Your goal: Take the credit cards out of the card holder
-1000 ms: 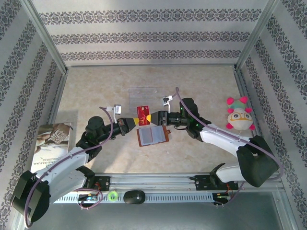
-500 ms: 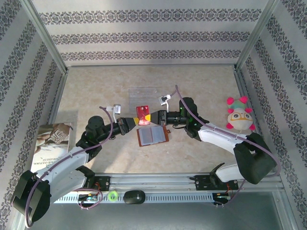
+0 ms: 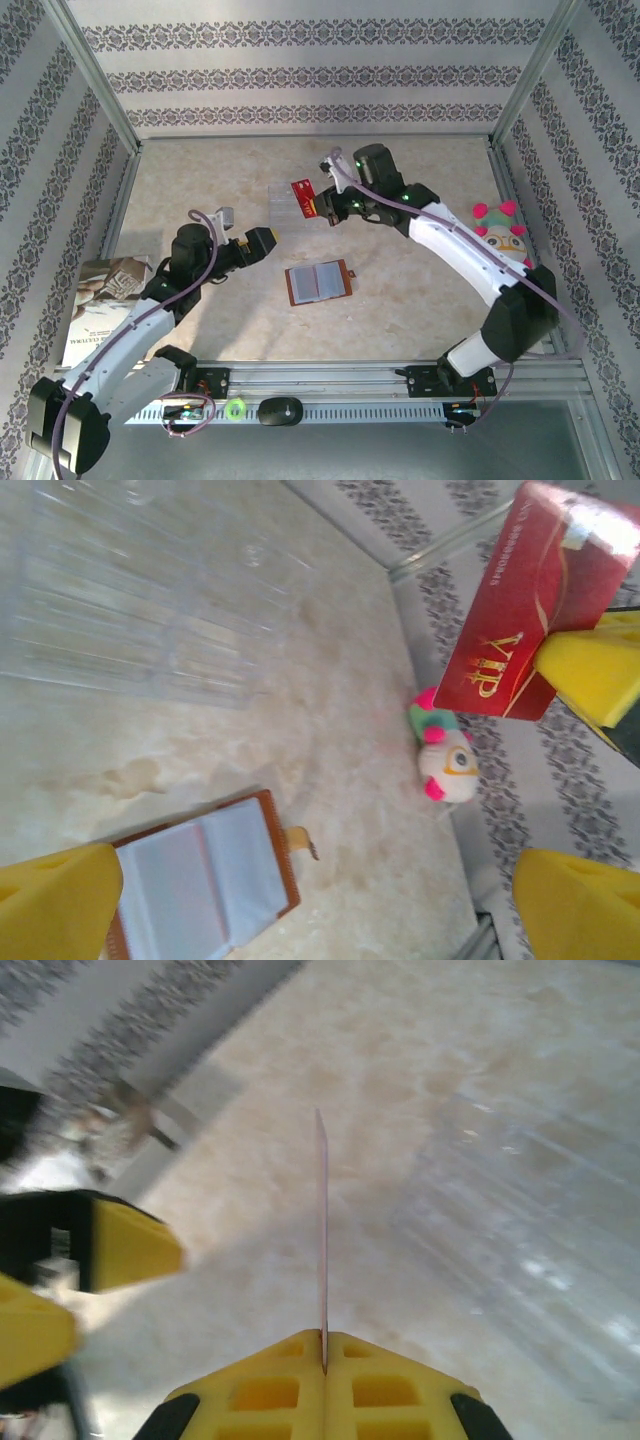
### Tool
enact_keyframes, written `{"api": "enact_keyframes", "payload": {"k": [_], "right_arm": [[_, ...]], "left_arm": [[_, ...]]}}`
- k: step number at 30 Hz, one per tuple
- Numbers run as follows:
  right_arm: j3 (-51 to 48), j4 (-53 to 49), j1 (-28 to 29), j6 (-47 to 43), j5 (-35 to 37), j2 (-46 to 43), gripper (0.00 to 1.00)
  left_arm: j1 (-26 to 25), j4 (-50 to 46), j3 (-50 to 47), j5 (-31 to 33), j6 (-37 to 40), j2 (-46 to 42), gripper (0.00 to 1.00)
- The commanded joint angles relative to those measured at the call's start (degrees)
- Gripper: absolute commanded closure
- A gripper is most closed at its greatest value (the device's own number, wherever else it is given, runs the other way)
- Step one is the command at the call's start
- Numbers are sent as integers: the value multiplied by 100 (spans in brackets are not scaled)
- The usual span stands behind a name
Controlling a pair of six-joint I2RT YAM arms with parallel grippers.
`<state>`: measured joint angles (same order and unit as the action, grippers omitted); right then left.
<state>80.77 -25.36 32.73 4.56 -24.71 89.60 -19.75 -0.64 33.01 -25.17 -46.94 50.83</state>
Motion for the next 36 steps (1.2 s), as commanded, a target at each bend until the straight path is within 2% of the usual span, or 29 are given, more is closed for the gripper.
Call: {"api": "enact_keyframes", "payload": {"k": [1, 5, 10, 14, 20, 36], "right_arm": [[854, -1825, 21, -1709, 985, 712, 100], [2206, -2639, 228, -2763, 2123, 1644, 100], [3258, -3154, 246, -3816, 2939, 2475, 100], [3683, -3228, 248, -4320, 2936, 2873, 100], [3812, -3192, 251, -4823, 3158, 3300, 100], [3956, -2954, 131, -5215, 3474, 3745, 100]], "left_arm": [[168, -1510, 398, 602, 498, -48, 0], [313, -1997, 583, 659, 717, 55, 0], [402, -2065, 524, 595, 781, 96, 0], [467, -2060, 503, 525, 860, 118, 0], [642, -2108, 533, 371, 941, 281, 0], [867, -1746, 329, 68, 832, 590, 0]]}}
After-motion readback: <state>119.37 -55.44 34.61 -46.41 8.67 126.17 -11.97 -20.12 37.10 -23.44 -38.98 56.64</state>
